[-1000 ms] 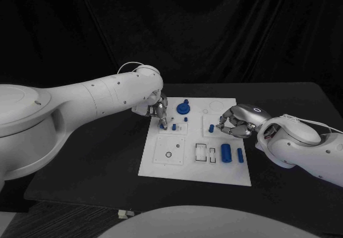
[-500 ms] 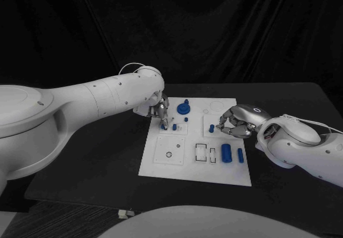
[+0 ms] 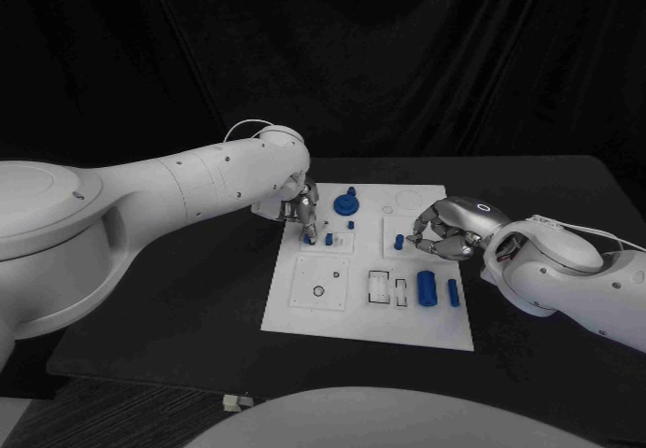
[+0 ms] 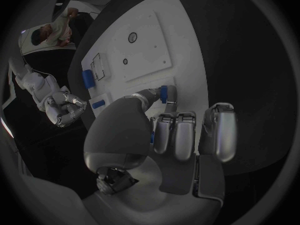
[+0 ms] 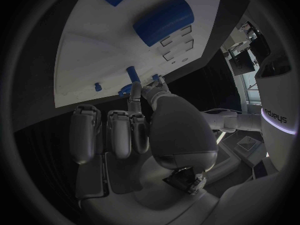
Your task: Assemble the parts on the task board
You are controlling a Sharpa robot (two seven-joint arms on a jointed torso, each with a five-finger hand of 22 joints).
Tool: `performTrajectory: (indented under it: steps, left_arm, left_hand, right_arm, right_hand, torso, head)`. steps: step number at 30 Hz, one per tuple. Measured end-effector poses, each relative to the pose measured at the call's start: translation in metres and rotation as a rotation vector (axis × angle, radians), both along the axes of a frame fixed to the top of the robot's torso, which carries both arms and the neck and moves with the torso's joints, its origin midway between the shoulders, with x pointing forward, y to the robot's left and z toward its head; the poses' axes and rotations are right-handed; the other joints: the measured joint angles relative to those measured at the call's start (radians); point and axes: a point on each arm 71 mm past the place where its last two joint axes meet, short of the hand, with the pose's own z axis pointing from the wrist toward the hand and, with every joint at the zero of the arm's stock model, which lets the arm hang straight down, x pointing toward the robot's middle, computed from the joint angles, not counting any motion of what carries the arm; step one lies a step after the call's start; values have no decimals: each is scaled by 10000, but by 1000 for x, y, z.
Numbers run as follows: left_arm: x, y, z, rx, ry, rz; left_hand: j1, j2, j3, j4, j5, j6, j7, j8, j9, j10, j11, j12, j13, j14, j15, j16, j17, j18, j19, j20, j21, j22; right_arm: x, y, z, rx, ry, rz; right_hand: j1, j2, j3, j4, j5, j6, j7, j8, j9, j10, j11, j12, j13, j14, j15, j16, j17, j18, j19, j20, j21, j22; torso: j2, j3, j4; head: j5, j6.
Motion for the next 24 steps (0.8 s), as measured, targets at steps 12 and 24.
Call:
performTrajectory:
  steps: [12,24]
  left_arm:
    - [-3,-3,-1,-31,59,-135]
    - [-3,-2,-1,-5,144,-152]
  left_hand:
    - [-231,18,23,-199,386,36,37,-78,75,0,0,-1,0,0,0,0,0,0,-197,-18,-115,0]
    - [-475,-1,261,-536,721,52,50,-146,156,0,0,-1,0,0,0,0,0,1,-197,-18,-116,0]
  right_arm:
    - [0,-1,0,-33,32,-7]
    - [0,-1,-1,-66,70,-1]
  right_hand:
    - [0,0,0,0,0,0,0,0,0,0,0,0,0,0,0,0,0,0,0,0,-59,0]
    - [0,0,95,-94,0,-1,1,-1,0,0,1,0,0,0,1,-1,0,0,0,1,-59,0]
  torso:
    - [-3,0,-1]
    - [-10,1,-2]
  head:
    - [-18,0]
    - [7,0]
